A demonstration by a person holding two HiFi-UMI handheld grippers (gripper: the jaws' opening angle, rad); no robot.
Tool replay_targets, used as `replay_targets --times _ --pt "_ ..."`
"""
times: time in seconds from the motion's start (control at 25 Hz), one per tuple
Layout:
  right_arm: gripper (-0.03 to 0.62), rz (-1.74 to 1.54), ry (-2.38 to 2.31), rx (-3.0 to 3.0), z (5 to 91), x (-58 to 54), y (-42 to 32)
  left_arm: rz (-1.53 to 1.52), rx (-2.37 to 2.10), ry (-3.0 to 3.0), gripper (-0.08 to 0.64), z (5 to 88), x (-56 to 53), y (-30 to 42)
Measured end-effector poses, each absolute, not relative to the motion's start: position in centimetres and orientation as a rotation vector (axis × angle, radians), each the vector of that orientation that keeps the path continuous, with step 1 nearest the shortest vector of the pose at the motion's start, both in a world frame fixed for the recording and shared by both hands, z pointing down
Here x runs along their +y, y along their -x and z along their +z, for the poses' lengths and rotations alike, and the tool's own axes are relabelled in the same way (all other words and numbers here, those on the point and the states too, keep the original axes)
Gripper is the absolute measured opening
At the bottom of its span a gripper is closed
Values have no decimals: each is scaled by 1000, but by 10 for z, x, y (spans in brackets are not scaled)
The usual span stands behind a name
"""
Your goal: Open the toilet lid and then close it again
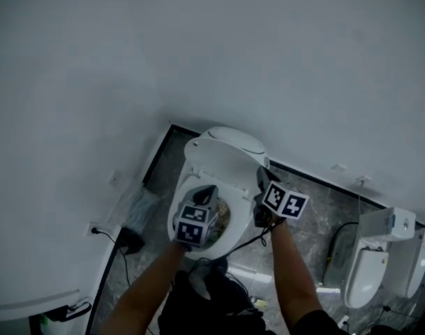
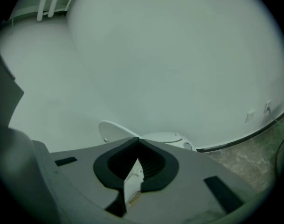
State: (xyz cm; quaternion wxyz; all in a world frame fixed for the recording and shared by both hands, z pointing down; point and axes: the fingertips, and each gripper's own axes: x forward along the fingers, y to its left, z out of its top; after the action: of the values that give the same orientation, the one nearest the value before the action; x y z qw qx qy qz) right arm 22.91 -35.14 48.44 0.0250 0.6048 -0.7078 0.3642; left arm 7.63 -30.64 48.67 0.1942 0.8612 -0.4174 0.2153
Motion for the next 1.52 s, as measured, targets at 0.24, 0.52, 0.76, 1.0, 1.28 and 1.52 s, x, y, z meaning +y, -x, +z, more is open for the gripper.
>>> replay_targets --times 0.24,0.52,0.76,1.0,1.28,1.52 --pt "9 1132 -1909 -2153 488 -368 -259 617 -1178 -2407 6 486 -312 -87" --pt "9 1143 -1883 -2143 496 -381 -271 617 -1192 -2402 6 482 -318 -92" --pt "9 1151 -1868 -2139 502 -383 -269 613 -1214 -2395 6 478 -318 -84" --pt "9 1144 -1859 -2171 493 -373 -266 621 -1226 -2391 6 473 -313 -79" --pt "9 1043 -1872 -2252 456 -343 -264 593 -1203 -2432 6 458 -301 -82" --pt "9 914 -1935 -2286 418 -305 -252 566 -1189 -2489 6 439 -274 -63"
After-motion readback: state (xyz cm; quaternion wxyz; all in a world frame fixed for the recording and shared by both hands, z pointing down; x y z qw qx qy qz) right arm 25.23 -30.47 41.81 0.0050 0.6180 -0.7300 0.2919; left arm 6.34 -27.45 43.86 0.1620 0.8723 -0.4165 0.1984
